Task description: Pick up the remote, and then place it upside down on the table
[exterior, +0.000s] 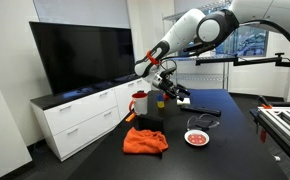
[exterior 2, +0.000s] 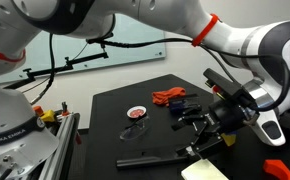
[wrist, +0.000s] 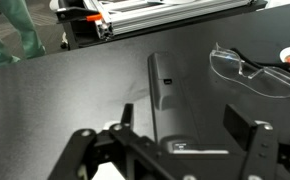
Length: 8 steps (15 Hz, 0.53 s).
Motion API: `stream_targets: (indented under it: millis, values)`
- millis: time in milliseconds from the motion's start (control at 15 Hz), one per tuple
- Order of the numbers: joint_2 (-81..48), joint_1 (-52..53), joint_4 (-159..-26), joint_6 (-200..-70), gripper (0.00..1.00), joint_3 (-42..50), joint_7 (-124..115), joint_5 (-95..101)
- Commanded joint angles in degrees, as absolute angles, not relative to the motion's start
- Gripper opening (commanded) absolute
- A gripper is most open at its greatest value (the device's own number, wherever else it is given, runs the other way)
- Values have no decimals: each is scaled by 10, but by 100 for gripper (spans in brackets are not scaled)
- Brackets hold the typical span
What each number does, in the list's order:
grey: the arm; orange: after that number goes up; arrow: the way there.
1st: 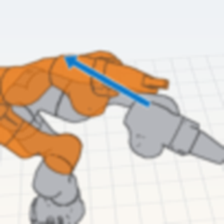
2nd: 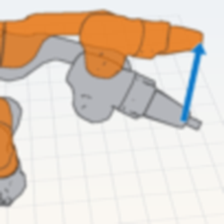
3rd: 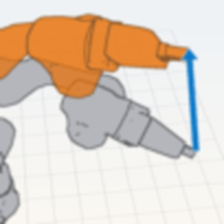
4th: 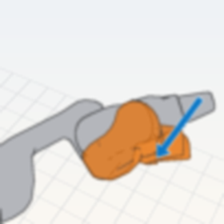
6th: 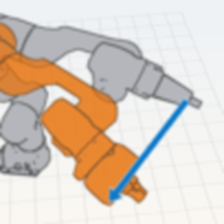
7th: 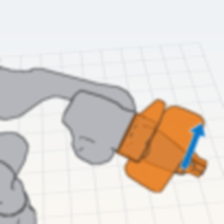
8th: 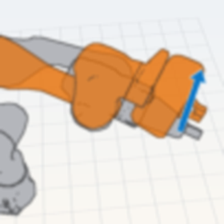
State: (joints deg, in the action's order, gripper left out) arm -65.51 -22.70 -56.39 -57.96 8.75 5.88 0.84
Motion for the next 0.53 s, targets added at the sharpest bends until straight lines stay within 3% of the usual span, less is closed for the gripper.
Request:
stream_targets:
  millis: [0,467]
  values:
    - [-659,-228,-542,-559,100,89,47,2]
    - [-533,-209,-625,-534,100,71,127,23]
